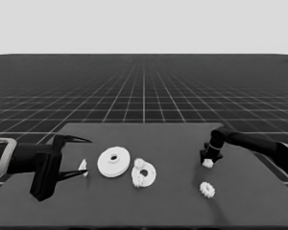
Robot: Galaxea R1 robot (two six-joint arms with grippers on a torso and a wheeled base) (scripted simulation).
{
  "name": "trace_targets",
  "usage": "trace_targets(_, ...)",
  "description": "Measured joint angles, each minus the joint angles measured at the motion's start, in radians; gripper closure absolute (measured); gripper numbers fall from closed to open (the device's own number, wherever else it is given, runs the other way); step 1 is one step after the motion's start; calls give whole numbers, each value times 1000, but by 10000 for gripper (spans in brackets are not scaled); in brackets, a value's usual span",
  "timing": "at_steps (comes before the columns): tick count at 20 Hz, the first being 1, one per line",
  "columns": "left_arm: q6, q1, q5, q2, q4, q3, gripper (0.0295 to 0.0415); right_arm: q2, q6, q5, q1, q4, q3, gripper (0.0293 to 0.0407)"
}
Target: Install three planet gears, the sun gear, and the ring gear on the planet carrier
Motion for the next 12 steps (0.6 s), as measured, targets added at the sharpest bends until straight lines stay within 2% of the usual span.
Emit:
trace_targets(4,0,0,0,0,0,0,326,0,0,0,0,0,0,388)
trace_targets(5,0,0,0,0,0,0,326,-50,45,-68,58,17,105,387)
trace_targets(7,0,0,0,0,0,0,326,-80,65,-131,139,50,160,388)
trace_targets(12,0,0,0,0,0,0,326,-85,68,-162,175,70,170,388)
